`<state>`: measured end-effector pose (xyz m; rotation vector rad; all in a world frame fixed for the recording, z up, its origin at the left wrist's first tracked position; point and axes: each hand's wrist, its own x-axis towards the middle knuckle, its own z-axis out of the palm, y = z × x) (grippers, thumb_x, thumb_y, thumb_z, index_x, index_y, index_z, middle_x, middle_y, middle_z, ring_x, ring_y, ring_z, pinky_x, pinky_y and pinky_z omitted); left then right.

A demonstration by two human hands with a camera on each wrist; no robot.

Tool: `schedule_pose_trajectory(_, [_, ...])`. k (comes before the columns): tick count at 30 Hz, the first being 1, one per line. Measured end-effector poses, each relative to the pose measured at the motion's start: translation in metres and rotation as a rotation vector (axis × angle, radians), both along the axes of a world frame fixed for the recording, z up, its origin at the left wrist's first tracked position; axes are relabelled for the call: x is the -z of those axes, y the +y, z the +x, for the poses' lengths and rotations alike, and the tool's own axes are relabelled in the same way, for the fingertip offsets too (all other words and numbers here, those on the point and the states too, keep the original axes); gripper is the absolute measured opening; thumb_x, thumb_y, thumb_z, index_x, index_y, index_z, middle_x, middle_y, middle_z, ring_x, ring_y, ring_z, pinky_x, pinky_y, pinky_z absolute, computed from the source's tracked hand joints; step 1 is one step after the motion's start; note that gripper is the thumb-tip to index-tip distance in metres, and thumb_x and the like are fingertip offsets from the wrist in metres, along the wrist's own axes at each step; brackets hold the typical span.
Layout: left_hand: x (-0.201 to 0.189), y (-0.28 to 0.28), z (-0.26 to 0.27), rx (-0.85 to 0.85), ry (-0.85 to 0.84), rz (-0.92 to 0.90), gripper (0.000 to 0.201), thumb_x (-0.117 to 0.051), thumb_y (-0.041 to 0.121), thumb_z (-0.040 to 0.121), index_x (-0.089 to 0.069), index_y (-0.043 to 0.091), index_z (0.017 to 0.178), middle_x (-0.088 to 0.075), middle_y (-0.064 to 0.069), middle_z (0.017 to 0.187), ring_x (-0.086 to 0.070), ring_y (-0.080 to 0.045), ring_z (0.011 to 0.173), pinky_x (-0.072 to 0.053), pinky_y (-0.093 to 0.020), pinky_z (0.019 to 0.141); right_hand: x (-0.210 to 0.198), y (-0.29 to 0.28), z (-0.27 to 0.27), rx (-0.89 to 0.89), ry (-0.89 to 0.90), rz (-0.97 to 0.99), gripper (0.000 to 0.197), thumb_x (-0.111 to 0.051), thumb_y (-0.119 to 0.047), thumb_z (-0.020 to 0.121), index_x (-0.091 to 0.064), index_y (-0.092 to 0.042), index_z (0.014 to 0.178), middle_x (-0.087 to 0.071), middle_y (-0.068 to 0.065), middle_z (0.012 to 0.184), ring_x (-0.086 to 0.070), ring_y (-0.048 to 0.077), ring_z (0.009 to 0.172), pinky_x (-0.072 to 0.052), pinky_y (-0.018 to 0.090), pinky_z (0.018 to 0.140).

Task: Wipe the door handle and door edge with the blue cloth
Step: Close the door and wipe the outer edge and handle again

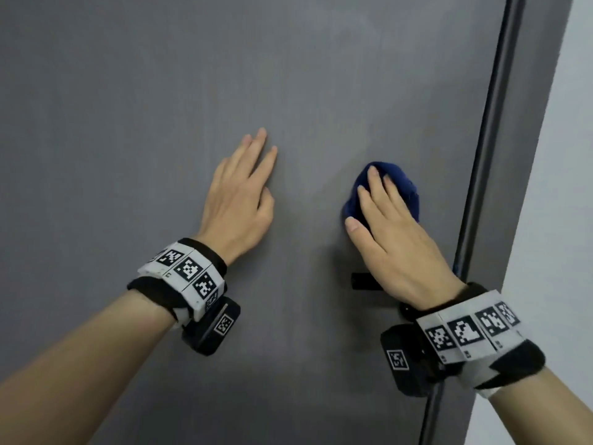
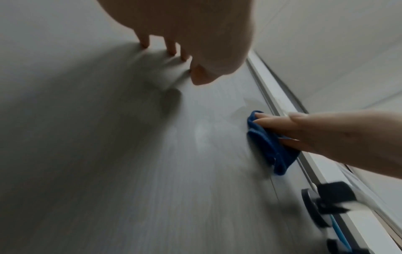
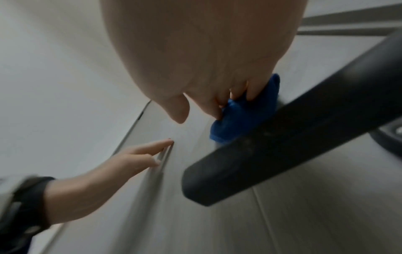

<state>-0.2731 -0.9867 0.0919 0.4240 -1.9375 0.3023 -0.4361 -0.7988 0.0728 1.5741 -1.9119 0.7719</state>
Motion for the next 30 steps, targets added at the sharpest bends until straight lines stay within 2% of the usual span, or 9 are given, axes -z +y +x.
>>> schedule_pose_trajectory(2, [0.016, -0.006, 0.004, -0.008, -0.057, -0.011, 0.070, -0.039, 0.008, 0.083, -0.034, 0.013, 0.152, -0.019, -0.001, 0.165, -0.015, -0.022, 0.153, -0.025, -0.052, 0.120, 0.006, -0.011, 0.002, 0.007, 0.045, 0.015, 0.061, -0.026, -0.042, 0.107, -0.009, -0.017, 0.161, 0.012, -0.009, 0.168, 0.015, 0.004, 0.153, 0.007, 0.022, 0.120])
schedule_pose_trajectory(7, [0.014, -0.020, 0.030, -0.109, -0.035, 0.076, 0.071, -0.039, 0.011, 0.084, -0.028, 0.014, 0.155, -0.009, -0.004, 0.167, -0.008, -0.027, 0.154, -0.027, -0.052, 0.119, -0.004, -0.042, 0.015, -0.059, 0.175, 0.051, 0.054, -0.030, -0.030, 0.108, -0.020, -0.013, 0.159, 0.002, -0.005, 0.169, 0.007, 0.007, 0.155, 0.004, 0.019, 0.119])
schedule_pose_trajectory(10, [0.014, -0.019, 0.042, -0.131, -0.085, 0.134, 0.074, -0.045, 0.009, 0.086, -0.024, 0.016, 0.156, 0.000, -0.004, 0.168, -0.001, -0.029, 0.154, -0.026, -0.054, 0.119, 0.012, -0.058, 0.042, -0.156, 0.384, 0.014, 0.049, -0.038, -0.018, 0.100, -0.049, 0.005, 0.142, -0.037, 0.020, 0.158, -0.035, 0.030, 0.148, -0.010, 0.029, 0.124])
schedule_pose_trajectory(11, [0.017, -0.017, 0.043, -0.131, -0.113, 0.137, 0.075, -0.046, 0.010, 0.086, -0.022, 0.018, 0.157, 0.003, -0.003, 0.168, 0.002, -0.029, 0.154, -0.025, -0.057, 0.118, 0.027, -0.065, 0.046, -0.180, 0.461, 0.038, 0.050, -0.040, -0.019, 0.096, -0.053, 0.006, 0.138, -0.043, 0.022, 0.153, -0.043, 0.034, 0.143, -0.013, 0.031, 0.123])
schedule_pose_trajectory(15, [0.041, -0.011, 0.041, -0.151, -0.215, 0.167, 0.077, -0.044, 0.014, 0.092, -0.008, 0.024, 0.159, 0.016, 0.005, 0.166, 0.016, -0.024, 0.153, -0.014, -0.063, 0.118, 0.103, -0.075, 0.056, -0.175, 0.395, 0.237, 0.060, -0.032, -0.035, 0.102, -0.024, -0.015, 0.158, -0.008, -0.003, 0.169, -0.013, 0.018, 0.155, -0.020, 0.037, 0.125])
schedule_pose_trajectory(18, [0.059, -0.008, 0.043, -0.114, -0.197, 0.186, 0.074, -0.045, 0.015, 0.092, -0.014, 0.024, 0.159, 0.011, 0.006, 0.167, 0.013, -0.022, 0.154, -0.017, -0.065, 0.116, 0.128, -0.061, 0.042, -0.069, 0.336, 0.141, 0.063, -0.029, -0.045, 0.103, -0.017, -0.021, 0.160, 0.002, -0.010, 0.169, -0.006, 0.011, 0.156, -0.013, 0.034, 0.126])
schedule_pose_trajectory(21, [0.076, -0.004, 0.044, -0.101, -0.202, 0.199, 0.072, -0.049, 0.015, 0.091, -0.021, 0.022, 0.157, 0.006, 0.004, 0.167, 0.010, -0.023, 0.154, -0.022, -0.067, 0.113, 0.156, -0.032, 0.011, 0.096, 0.234, 0.080, 0.064, -0.021, -0.050, 0.104, -0.010, -0.024, 0.161, 0.009, -0.012, 0.168, 0.001, 0.009, 0.155, -0.015, 0.037, 0.126])
schedule_pose_trajectory(25, [0.101, -0.003, 0.040, -0.116, -0.260, 0.175, 0.078, -0.059, 0.028, 0.094, -0.015, 0.023, 0.159, 0.014, 0.002, 0.167, 0.013, -0.024, 0.154, -0.023, -0.067, 0.112, 0.193, 0.006, -0.028, 0.228, 0.138, 0.036, 0.062, -0.016, -0.048, 0.105, -0.005, -0.023, 0.161, 0.010, -0.011, 0.168, 0.006, 0.008, 0.155, -0.015, 0.038, 0.126])
schedule_pose_trajectory(30, [0.134, -0.007, 0.048, -0.136, -0.266, 0.131, 0.077, -0.062, 0.031, 0.093, -0.021, 0.022, 0.157, 0.006, 0.002, 0.168, 0.003, -0.020, 0.155, -0.029, -0.062, 0.115, 0.226, -0.015, -0.007, 0.216, 0.013, -0.027, 0.065, -0.018, -0.047, 0.104, -0.002, -0.019, 0.161, 0.013, -0.006, 0.169, 0.017, 0.010, 0.154, -0.001, 0.035, 0.127])
